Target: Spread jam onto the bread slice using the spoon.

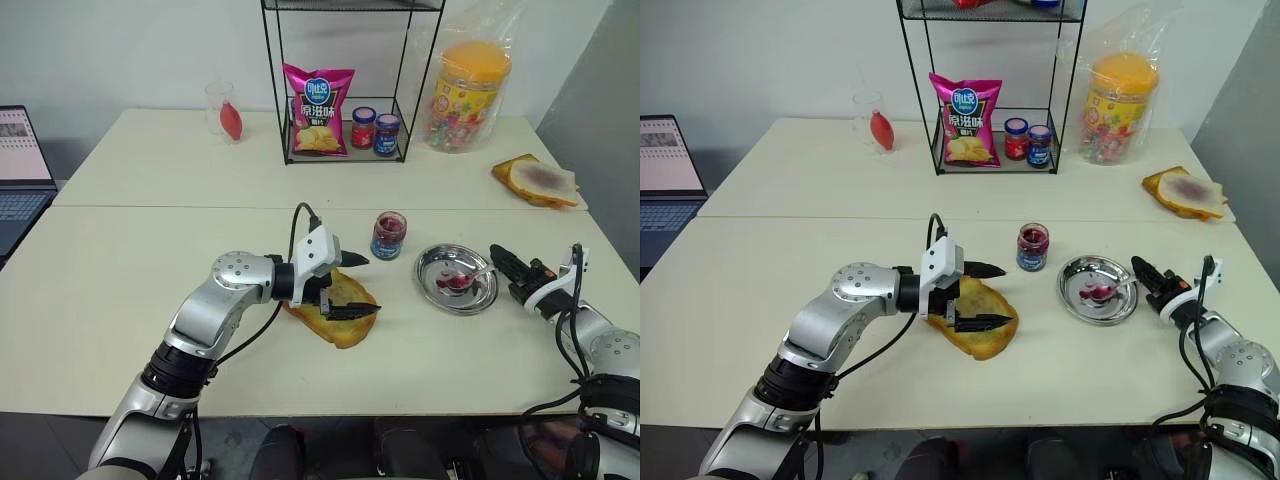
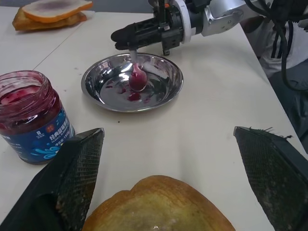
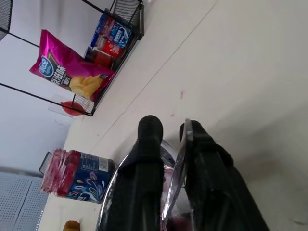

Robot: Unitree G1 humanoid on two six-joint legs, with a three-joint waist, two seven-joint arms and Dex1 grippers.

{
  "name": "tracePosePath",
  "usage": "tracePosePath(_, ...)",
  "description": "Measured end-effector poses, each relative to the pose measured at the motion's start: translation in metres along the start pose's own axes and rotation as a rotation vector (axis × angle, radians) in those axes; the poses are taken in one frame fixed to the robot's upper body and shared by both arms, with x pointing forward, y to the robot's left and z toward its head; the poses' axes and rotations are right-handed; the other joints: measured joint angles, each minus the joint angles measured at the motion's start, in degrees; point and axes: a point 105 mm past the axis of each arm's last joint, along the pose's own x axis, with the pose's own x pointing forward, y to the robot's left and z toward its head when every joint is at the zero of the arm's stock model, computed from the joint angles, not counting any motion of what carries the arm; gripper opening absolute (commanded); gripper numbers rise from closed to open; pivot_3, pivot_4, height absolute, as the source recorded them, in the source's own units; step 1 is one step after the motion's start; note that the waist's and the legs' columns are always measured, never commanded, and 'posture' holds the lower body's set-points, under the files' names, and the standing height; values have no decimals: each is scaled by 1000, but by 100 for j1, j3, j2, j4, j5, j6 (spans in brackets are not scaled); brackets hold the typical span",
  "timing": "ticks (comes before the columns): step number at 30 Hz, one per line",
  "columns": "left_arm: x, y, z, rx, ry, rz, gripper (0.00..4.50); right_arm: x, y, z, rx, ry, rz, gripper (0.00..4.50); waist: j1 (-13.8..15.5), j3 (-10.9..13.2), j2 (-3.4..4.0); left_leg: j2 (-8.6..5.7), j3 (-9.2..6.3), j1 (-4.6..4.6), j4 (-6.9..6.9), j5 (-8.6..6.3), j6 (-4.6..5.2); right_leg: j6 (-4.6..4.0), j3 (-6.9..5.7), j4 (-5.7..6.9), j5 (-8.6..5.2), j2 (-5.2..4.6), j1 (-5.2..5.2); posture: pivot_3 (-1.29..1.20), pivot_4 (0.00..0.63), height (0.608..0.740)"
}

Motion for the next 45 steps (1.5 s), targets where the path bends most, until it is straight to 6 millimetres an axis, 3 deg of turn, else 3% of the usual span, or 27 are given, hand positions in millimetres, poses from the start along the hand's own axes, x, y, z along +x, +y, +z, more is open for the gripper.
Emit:
tracePosePath(5, -1, 0, -1, 1, 6, 0, 4500, -2, 0, 2, -13, -6, -4, 35, 3, 1, 1, -1, -1, -2, 5, 0, 0, 0, -1, 0, 1, 0, 0, 0, 150, 740)
tracePosePath(8, -5, 2, -2, 3, 16, 8, 4500, -6, 13, 4, -82, 2, 9, 35, 7, 2, 5, -1, -2, -7, -7, 0, 0, -1, 0, -1, 0, 0, -10, 0, 150, 740)
tracePosePath(12, -10, 8, 0, -1, 12, 50, 4500, -5, 54, 12, -194, -6, 70, 35, -13, 11, 20, 1, -2, -8, -20, 0, 0, -2, 2, -1, -1, 0, -19, 0, 150, 740)
tracePosePath(17, -18, 15, -4, -32, 1, 135, 4500, 7, 130, 32, -364, -83, 201, 35, -26, 15, 27, 1, -5, -7, -22, 0, 0, -3, -1, -2, -1, 2, -20, 0, 150, 740)
tracePosePath(21, -17, 25, 1, -40, -54, 233, 4500, 29, 160, 16, -479, -31, 248, 35, -2, 15, 27, 0, -2, -9, -21, 0, 0, -3, -1, -6, -1, 0, -19, 0, 150, 740)
tracePosePath(24, -14, 28, 4, -39, -74, 264, 4500, 45, 168, 3, -532, 2, 260, 35, 8, 15, 27, 0, -2, -12, -23, 0, 0, -8, -2, -8, 1, -2, -21, 0, 150, 740)
tracePosePath(30, -13, 36, 4, -29, -85, 344, 4500, 67, 186, -2, -621, -12, 289, 35, 11, 15, 27, -1, -5, -15, -30, -1, 0, -28, -9, -9, 13, -5, -24, 0, 150, 740)
tracePosePath(39, -14, 38, 4, -27, -84, 358, 4500, 78, 188, -15, -710, 21, 310, 35, 10, 15, 27, -1, -6, -14, -30, -1, 0, -28, -12, -7, 13, -6, -24, 0, 150, 740)
tracePosePath(45, -14, 39, 4, -30, -84, 377, 4500, 85, 195, -37, -932, 32, 361, 35, 4, 15, 27, -1, -7, -14, -31, -1, 0, -26, -13, -7, 12, -5, -25, 0, 150, 740)
